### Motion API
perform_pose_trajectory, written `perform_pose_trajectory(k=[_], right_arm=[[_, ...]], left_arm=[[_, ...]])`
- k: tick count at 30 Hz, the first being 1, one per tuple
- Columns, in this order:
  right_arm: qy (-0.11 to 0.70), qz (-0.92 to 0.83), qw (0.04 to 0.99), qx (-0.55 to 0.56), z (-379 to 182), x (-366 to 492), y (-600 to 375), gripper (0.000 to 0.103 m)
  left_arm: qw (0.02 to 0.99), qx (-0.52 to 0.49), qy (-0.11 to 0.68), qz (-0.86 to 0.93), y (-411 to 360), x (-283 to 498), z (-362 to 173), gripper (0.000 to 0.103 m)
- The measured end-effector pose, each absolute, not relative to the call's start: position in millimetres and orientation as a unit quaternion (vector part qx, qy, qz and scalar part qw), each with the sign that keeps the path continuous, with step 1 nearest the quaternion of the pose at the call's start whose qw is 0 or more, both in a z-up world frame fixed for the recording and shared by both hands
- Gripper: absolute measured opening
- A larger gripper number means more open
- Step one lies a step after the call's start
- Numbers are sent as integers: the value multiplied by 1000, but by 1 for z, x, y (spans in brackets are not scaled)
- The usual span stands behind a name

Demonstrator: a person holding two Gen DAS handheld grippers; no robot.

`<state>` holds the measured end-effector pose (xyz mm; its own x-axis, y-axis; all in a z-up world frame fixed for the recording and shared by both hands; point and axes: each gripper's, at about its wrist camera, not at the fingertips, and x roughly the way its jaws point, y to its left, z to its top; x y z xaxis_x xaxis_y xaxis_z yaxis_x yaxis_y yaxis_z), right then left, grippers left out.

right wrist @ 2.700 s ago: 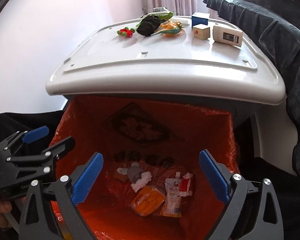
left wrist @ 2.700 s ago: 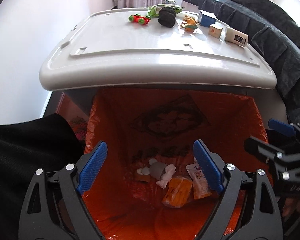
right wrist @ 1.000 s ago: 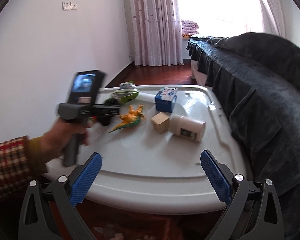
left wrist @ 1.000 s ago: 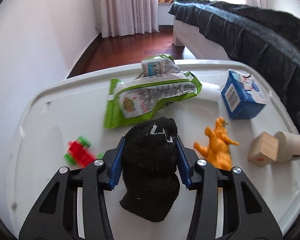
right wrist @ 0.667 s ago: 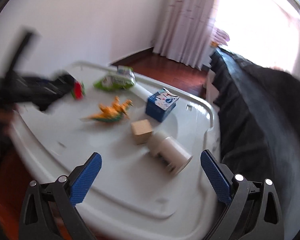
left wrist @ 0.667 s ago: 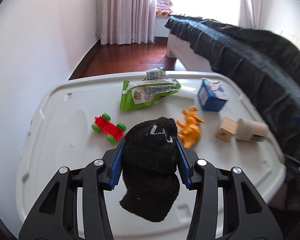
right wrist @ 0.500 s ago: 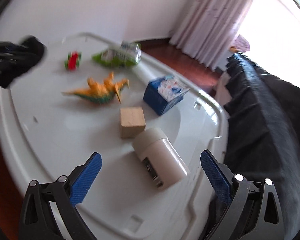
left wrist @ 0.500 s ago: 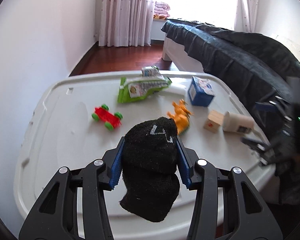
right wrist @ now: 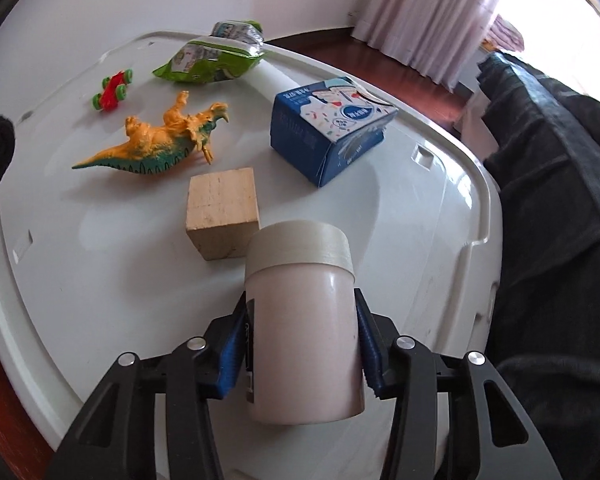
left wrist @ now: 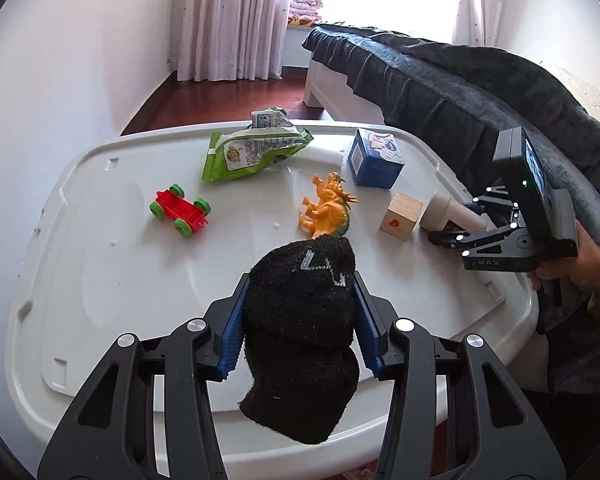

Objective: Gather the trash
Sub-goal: 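Carry both items over the bin and open both grippers to drop them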

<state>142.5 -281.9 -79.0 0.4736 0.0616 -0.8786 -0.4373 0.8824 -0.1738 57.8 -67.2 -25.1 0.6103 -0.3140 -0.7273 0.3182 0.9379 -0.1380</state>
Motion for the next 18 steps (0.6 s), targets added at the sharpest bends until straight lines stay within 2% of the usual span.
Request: perform_pose_trajectory(k=[10,18], right_arm=[[469,122,868,-107,-43,97,-268,48],[438,146,884,-71,-1,2,-215,48]], left_arm=[[899,5,396,-185,-62,37,-15,47],[900,-7,407,-158,-32,-32,-24,47]])
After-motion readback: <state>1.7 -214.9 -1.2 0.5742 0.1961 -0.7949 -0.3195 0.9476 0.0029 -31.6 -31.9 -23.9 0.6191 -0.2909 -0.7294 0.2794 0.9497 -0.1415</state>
